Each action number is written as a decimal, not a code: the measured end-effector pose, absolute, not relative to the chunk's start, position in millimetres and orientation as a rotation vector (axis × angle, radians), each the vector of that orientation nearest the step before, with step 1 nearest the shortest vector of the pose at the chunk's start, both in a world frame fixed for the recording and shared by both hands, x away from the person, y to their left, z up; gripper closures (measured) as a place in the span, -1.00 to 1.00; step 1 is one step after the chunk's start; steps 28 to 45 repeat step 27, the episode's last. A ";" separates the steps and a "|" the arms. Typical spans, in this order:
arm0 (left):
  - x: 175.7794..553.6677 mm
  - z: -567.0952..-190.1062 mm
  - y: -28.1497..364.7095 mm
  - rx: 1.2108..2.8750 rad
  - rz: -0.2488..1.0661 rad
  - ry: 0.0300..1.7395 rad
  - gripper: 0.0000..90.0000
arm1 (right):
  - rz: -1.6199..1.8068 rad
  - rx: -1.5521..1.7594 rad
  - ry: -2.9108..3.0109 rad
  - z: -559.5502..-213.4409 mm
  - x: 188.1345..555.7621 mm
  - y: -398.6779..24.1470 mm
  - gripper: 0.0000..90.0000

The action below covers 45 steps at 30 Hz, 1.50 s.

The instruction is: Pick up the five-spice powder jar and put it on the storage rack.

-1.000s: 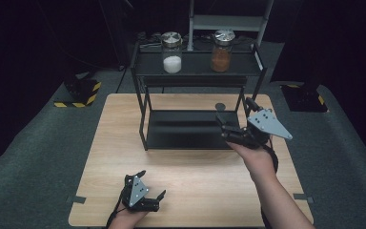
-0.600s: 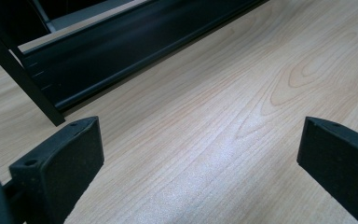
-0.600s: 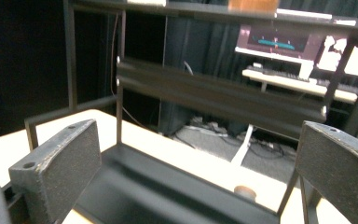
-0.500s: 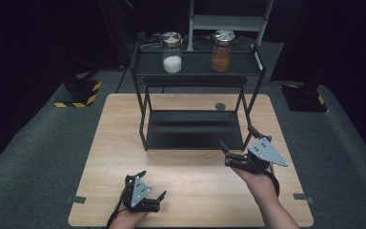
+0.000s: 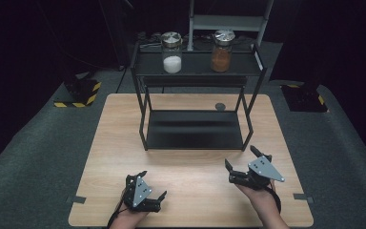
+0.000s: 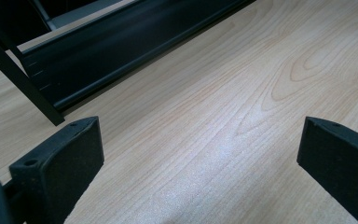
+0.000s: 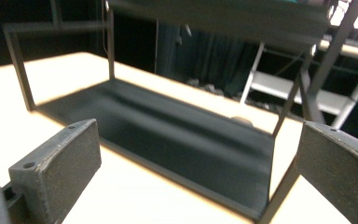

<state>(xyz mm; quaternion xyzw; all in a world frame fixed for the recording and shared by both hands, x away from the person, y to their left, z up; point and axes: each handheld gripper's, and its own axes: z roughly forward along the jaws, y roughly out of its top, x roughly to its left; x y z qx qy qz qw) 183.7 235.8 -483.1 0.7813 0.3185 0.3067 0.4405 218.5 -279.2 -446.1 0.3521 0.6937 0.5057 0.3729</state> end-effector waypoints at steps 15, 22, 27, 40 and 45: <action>182.6 -482.4 232.5 1.944 0.770 0.802 -0.99 | 1.100 0.942 1.886 -477.7 209.3 -290.2 -1.00; 183.0 -482.0 232.8 1.945 0.765 0.808 -0.99 | 1.071 0.955 1.907 -481.9 206.7 -294.8 -1.00; 182.3 -482.3 232.3 1.941 0.770 0.812 -0.99 | 1.064 0.952 1.912 -483.1 205.0 -296.2 -1.00; 182.3 -482.3 232.3 1.941 0.770 0.812 -0.99 | 1.064 0.952 1.912 -483.1 205.0 -296.2 -1.00; 182.3 -482.3 232.3 1.941 0.770 0.812 -0.99 | 1.064 0.952 1.912 -483.1 205.0 -296.2 -1.00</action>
